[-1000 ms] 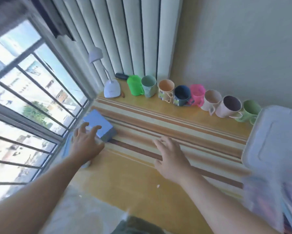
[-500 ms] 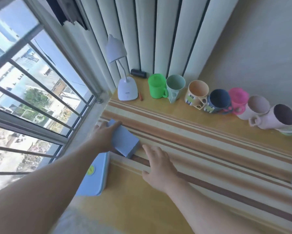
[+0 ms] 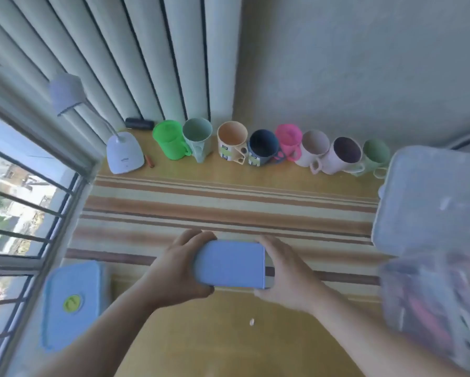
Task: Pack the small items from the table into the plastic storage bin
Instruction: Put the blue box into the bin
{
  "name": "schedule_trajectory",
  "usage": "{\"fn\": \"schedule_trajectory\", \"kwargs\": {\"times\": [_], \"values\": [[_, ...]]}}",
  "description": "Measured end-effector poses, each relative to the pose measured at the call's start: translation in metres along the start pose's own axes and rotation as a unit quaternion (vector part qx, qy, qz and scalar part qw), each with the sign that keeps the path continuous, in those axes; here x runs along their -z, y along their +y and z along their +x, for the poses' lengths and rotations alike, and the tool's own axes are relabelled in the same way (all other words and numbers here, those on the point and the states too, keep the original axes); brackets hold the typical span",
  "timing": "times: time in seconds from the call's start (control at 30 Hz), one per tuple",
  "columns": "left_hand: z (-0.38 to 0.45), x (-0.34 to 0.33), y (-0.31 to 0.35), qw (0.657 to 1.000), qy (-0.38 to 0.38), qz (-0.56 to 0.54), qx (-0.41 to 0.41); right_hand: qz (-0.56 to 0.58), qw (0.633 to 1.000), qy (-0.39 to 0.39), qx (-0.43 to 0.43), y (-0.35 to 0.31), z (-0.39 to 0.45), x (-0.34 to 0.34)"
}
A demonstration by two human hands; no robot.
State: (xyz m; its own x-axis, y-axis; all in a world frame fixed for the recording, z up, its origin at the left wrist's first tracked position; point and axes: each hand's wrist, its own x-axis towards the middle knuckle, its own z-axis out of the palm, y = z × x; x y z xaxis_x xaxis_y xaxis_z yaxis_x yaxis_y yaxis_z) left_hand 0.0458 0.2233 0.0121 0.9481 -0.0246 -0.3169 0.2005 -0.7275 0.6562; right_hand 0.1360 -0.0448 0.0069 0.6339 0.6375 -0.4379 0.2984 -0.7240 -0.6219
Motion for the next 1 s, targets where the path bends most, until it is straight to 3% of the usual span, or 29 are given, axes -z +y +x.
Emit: {"fn": "schedule_trajectory", "kwargs": {"times": [0.23, 0.4, 0.53, 0.67, 0.83, 0.93, 1.0], "values": [[0.016, -0.029, 0.143, 0.992, -0.025, 0.002, -0.12, 0.13, 0.98, 0.148, -0.003, 0.042, -0.139, 0.079], [0.042, -0.088, 0.27, 0.973, -0.034, 0.052, -0.221, 0.278, 0.914, 0.294, 0.03, 0.086, -0.234, 0.148], [0.054, -0.135, 0.381, 0.969, -0.027, 0.013, -0.244, 0.332, 0.858, 0.388, 0.057, 0.138, -0.289, 0.192], [0.065, -0.174, 0.45, 0.973, -0.059, -0.033, -0.222, 0.436, 0.805, 0.4, 0.037, 0.19, -0.335, 0.217], [0.073, -0.235, 0.489, 0.955, -0.153, -0.185, -0.174, 0.416, 0.863, 0.286, -0.003, 0.259, -0.375, 0.208], [0.071, -0.265, 0.497, 0.933, -0.241, -0.206, -0.171, 0.4, 0.873, 0.276, -0.046, 0.296, -0.399, 0.194], [0.071, -0.277, 0.5, 0.934, -0.235, -0.208, -0.171, 0.321, 0.9, 0.281, -0.089, 0.313, -0.415, 0.191]]}}
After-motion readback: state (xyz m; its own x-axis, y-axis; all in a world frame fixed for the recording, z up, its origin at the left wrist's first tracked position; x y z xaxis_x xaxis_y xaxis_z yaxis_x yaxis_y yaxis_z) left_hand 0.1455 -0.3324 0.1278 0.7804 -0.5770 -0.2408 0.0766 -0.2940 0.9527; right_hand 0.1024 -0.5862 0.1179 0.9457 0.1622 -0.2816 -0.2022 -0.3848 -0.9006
